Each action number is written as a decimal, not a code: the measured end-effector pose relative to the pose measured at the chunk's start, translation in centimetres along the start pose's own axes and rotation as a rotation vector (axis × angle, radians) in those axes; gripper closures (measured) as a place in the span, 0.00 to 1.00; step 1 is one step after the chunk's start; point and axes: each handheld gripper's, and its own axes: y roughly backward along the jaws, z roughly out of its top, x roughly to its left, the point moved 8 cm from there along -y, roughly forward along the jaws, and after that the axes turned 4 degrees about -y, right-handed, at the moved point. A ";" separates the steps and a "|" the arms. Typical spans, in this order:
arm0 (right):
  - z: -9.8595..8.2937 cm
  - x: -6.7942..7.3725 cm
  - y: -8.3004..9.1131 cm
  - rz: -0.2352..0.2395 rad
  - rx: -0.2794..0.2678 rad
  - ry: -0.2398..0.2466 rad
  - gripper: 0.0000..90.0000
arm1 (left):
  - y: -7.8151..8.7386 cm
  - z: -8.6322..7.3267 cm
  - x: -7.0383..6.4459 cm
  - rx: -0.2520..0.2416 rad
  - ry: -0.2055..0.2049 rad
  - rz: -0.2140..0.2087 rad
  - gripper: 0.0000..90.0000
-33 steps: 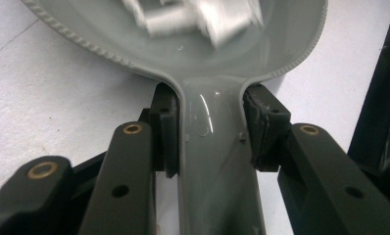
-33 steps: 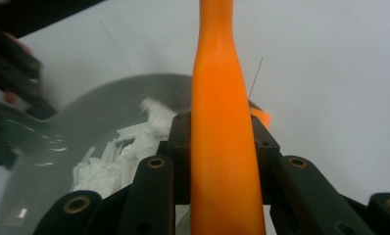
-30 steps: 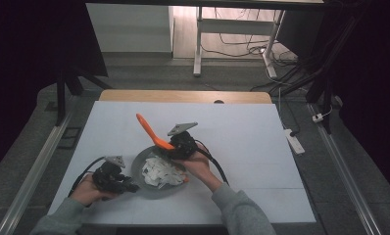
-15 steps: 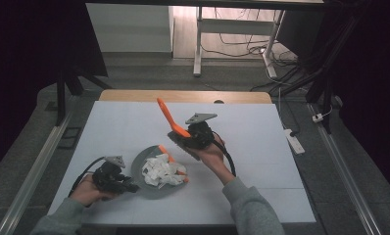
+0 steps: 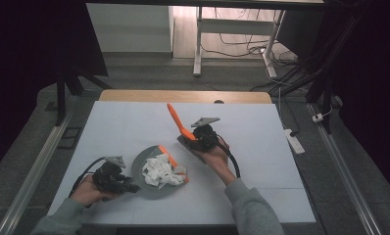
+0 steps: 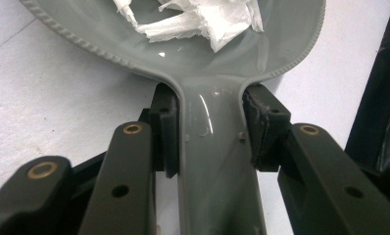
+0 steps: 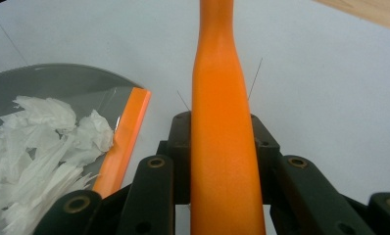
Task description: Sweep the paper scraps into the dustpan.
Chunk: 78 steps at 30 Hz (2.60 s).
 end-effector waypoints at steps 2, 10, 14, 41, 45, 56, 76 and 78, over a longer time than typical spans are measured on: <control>-0.3 0.3 0.0 0.005 0.000 -0.007 0.78 | 0.0 0.0 -0.1 0.000 0.000 0.004 0.68; -1.2 1.1 -0.5 0.018 0.021 -0.037 0.78 | 0.0 0.0 -0.1 0.000 0.004 0.005 0.68; -1.5 2.0 -1.0 0.030 0.033 -0.050 0.78 | 0.0 0.0 -0.2 0.000 0.005 0.006 0.68; 1.6 7.8 0.6 0.147 -0.083 -0.024 0.78 | -0.2 -0.1 -0.2 -0.010 0.015 0.003 0.68; 1.6 6.4 1.5 0.125 -0.097 -0.047 0.78 | -0.3 -0.1 -0.1 -0.013 0.014 0.004 0.68; 1.0 4.6 2.5 0.104 -0.109 -0.073 0.78 | -0.4 0.0 -0.1 -0.029 0.009 0.015 0.68; 0.5 3.0 4.0 0.086 -0.122 -0.089 0.78 | 0.2 0.5 0.3 -0.093 0.038 0.060 0.68; 0.4 2.8 4.3 0.087 -0.126 -0.091 0.78 | 0.3 0.6 0.4 -0.105 0.050 0.067 0.68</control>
